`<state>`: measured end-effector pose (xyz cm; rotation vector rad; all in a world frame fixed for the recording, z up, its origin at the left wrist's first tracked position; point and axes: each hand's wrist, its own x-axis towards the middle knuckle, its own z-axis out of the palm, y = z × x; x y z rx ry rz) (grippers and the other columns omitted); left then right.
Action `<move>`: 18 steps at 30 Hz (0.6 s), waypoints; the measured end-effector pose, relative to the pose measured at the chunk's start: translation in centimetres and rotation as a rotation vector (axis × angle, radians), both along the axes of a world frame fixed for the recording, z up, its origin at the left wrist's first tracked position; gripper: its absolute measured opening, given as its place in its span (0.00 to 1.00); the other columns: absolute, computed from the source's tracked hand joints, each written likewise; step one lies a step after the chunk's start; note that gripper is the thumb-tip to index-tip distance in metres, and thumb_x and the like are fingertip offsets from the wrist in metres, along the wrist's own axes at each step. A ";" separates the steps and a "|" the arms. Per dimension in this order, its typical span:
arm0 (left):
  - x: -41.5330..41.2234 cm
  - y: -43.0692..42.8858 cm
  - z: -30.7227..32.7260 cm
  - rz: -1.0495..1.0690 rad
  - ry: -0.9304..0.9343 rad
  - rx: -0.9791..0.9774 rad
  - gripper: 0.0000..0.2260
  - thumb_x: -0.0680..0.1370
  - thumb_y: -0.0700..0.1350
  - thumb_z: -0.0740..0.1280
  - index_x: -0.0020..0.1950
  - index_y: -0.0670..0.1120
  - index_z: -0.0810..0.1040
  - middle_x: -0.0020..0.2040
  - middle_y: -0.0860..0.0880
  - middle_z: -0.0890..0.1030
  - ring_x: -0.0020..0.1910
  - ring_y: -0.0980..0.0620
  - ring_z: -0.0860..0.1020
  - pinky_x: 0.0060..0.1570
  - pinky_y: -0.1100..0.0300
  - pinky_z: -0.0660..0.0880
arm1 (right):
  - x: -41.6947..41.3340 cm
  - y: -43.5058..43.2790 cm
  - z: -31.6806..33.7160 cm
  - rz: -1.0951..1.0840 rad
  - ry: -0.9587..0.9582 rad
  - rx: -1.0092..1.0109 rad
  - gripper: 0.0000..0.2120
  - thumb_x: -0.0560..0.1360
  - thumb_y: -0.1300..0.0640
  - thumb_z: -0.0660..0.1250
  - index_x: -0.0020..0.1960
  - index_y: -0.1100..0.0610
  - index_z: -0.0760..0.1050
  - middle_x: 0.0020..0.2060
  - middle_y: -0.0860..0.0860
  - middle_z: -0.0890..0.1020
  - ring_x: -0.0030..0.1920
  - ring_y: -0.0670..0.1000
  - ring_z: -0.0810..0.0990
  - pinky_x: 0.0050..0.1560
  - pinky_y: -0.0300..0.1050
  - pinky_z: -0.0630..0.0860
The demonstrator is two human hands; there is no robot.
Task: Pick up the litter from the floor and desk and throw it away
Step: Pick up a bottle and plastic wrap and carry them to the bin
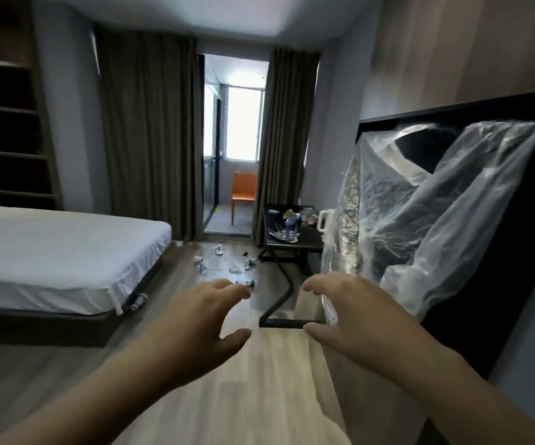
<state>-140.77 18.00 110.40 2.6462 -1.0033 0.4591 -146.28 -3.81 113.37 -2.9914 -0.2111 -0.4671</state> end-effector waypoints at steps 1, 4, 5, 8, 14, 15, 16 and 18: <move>1.2 -0.5 -0.1 0.015 0.000 0.002 0.23 0.76 0.60 0.62 0.70 0.59 0.66 0.65 0.62 0.70 0.46 0.63 0.68 0.52 0.72 0.65 | 1.4 -0.7 0.0 0.013 0.001 -0.003 0.18 0.71 0.47 0.67 0.59 0.49 0.72 0.55 0.45 0.76 0.56 0.48 0.76 0.55 0.47 0.74; 4.7 -2.1 -0.4 0.049 0.001 -0.016 0.23 0.76 0.61 0.63 0.69 0.59 0.66 0.65 0.62 0.71 0.59 0.63 0.70 0.58 0.70 0.67 | 5.6 -2.8 -0.4 0.047 0.008 0.007 0.18 0.71 0.46 0.67 0.59 0.48 0.72 0.53 0.44 0.76 0.53 0.47 0.76 0.52 0.45 0.75; 5.8 -2.5 -0.6 0.061 0.007 -0.020 0.23 0.76 0.61 0.62 0.69 0.59 0.66 0.64 0.62 0.71 0.60 0.63 0.70 0.59 0.69 0.68 | 7.0 -3.4 -0.6 0.056 0.021 0.009 0.18 0.71 0.46 0.67 0.60 0.47 0.72 0.53 0.44 0.75 0.52 0.46 0.76 0.52 0.45 0.74; 9.2 -3.4 -1.4 0.085 0.016 0.000 0.22 0.76 0.61 0.62 0.69 0.58 0.67 0.64 0.62 0.71 0.62 0.61 0.70 0.60 0.64 0.69 | 10.9 -4.7 -1.6 0.091 0.063 0.001 0.22 0.72 0.46 0.67 0.64 0.46 0.70 0.56 0.43 0.75 0.57 0.46 0.75 0.55 0.42 0.72; 18.1 -4.4 -3.7 0.122 0.052 0.020 0.22 0.76 0.62 0.61 0.69 0.59 0.67 0.64 0.63 0.70 0.63 0.61 0.69 0.61 0.63 0.68 | 20.7 -6.0 -3.9 0.141 0.093 0.001 0.23 0.73 0.45 0.66 0.66 0.44 0.68 0.55 0.42 0.74 0.57 0.45 0.73 0.52 0.41 0.71; 19.9 -4.4 -4.1 0.123 0.058 0.023 0.22 0.76 0.62 0.61 0.68 0.58 0.67 0.64 0.63 0.70 0.63 0.61 0.69 0.61 0.63 0.68 | 22.5 -6.0 -4.3 0.142 0.093 0.004 0.23 0.73 0.44 0.66 0.66 0.44 0.68 0.54 0.42 0.73 0.57 0.45 0.73 0.51 0.40 0.70; 21.7 -4.3 -4.4 0.125 0.061 0.027 0.22 0.76 0.62 0.61 0.68 0.58 0.66 0.63 0.63 0.71 0.62 0.61 0.70 0.60 0.64 0.68 | 24.4 -5.9 -4.6 0.144 0.094 0.001 0.23 0.73 0.44 0.66 0.66 0.44 0.68 0.55 0.42 0.73 0.57 0.45 0.73 0.50 0.40 0.70; 25.6 -4.0 -4.9 0.125 0.065 0.031 0.22 0.76 0.62 0.61 0.69 0.58 0.66 0.63 0.62 0.71 0.62 0.61 0.70 0.61 0.64 0.68 | 28.4 -5.7 -5.1 0.149 0.091 -0.010 0.23 0.73 0.43 0.66 0.67 0.44 0.67 0.57 0.42 0.73 0.58 0.45 0.73 0.50 0.39 0.68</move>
